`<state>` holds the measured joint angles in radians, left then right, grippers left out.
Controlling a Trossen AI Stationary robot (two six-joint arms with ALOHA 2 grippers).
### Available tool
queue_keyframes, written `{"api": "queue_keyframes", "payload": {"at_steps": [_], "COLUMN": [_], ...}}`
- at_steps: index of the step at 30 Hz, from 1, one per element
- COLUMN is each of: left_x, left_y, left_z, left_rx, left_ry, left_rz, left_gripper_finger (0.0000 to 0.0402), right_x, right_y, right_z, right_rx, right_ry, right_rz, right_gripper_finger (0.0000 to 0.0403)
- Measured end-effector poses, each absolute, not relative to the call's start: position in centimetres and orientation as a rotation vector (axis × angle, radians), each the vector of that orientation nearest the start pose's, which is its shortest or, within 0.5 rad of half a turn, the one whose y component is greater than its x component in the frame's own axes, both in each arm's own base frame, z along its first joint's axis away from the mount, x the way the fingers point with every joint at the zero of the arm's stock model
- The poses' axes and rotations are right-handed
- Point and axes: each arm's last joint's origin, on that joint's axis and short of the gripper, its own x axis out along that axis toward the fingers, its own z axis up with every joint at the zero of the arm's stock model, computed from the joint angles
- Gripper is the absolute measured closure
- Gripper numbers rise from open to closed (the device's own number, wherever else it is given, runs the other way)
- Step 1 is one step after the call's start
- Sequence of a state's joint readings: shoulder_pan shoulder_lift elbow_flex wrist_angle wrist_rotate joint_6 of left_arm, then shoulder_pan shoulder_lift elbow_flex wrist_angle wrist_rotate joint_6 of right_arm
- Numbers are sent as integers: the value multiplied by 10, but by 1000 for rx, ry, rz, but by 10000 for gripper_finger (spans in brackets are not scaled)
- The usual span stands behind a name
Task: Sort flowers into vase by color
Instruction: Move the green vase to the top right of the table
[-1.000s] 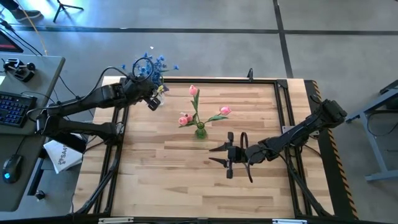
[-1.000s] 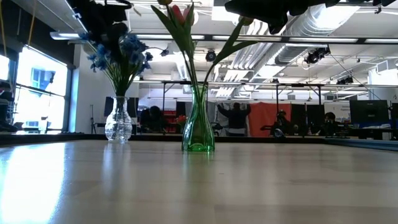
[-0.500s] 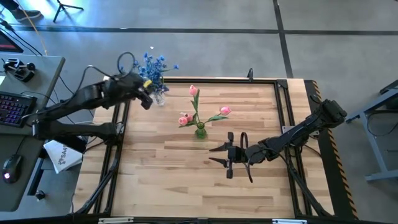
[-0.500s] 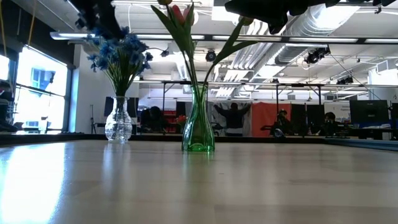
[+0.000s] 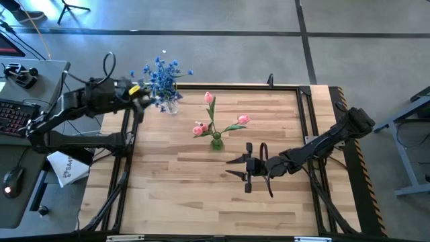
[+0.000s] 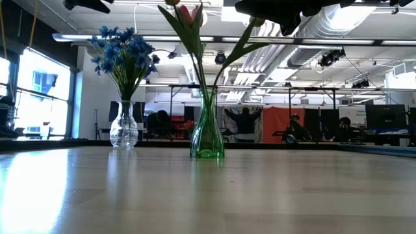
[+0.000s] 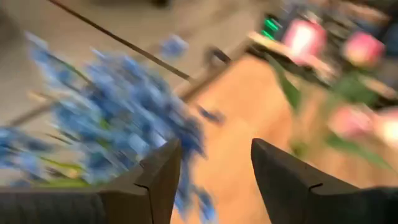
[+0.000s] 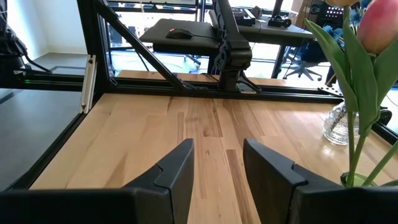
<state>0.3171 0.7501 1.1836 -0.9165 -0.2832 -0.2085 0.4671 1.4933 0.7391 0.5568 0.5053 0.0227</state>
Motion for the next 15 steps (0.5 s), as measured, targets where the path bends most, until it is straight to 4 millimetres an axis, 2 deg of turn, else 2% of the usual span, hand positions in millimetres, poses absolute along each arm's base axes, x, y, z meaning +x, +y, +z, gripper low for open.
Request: {"api": "queue_keyframes", "payload": {"at_steps": [3, 6, 9, 15], "left_x": [92, 85, 78, 82], "left_y": [33, 28, 24, 22], "left_z": [392, 383, 371, 332], "left_rx": [-254, -320, -395, -520], "left_ry": [506, 614, 736, 883], "left_rz": [530, 493, 520, 609], "left_gripper_finger": [231, 242, 250, 263], "right_x": [284, 284, 284, 284], "right_y": [127, 127, 127, 127], "right_z": [224, 224, 224, 224], "right_rx": [-66, -66, -66, -64], "right_ry": [174, 174, 174, 174], "right_rz": [-40, -41, -42, -43], "right_gripper_finger": [269, 269, 269, 269]}}
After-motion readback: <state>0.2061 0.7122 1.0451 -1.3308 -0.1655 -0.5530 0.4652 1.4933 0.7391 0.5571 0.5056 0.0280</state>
